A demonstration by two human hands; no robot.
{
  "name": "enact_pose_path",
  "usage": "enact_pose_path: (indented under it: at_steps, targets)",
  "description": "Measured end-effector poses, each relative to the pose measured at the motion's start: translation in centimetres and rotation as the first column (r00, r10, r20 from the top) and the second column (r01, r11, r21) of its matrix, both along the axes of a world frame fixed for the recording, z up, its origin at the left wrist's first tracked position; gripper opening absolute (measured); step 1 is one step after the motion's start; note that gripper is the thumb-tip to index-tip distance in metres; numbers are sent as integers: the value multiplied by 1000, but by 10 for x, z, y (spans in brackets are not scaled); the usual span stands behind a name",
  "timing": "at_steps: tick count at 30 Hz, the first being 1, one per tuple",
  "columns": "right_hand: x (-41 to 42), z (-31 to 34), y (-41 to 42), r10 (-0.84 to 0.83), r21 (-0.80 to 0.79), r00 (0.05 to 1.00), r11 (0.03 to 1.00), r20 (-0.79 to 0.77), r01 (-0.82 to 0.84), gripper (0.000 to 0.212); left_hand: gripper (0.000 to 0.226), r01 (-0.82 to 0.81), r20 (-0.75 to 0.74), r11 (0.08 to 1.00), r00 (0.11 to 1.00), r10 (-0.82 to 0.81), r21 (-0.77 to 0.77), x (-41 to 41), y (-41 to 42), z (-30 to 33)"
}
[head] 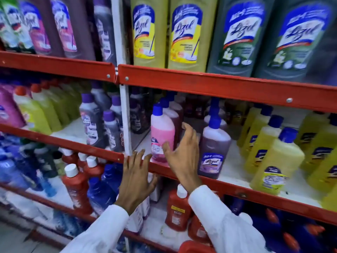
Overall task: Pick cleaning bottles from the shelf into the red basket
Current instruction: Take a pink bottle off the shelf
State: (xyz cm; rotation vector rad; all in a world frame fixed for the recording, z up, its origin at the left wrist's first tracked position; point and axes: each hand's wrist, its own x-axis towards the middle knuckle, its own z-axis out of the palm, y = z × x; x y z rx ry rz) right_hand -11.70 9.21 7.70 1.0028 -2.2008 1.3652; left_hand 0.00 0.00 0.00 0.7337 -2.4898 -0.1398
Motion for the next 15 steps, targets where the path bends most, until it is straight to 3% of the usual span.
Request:
enact_pose_path:
  at_steps: [4,7,10,15]
  targets:
    - [9,-10,-48,-80,-76,950,991,302,108,101,63,0,50,1000,999,-1,14,-5,-10,-15]
    - [10,-19,-74,-100,-146,929,976,356,162,107,58,13,39,1000,999,-13,17,-6,-14,-23]
    - [8,-22,-88,-96,-243,922,950,376,198,98,61,20,24,1000,1000,-20,7,-4,-14,-27]
    - [-4,-11,-70,106,-442,904,892,415,99,95,67,37,45,999,998,-37,3,-3,-16,-29]
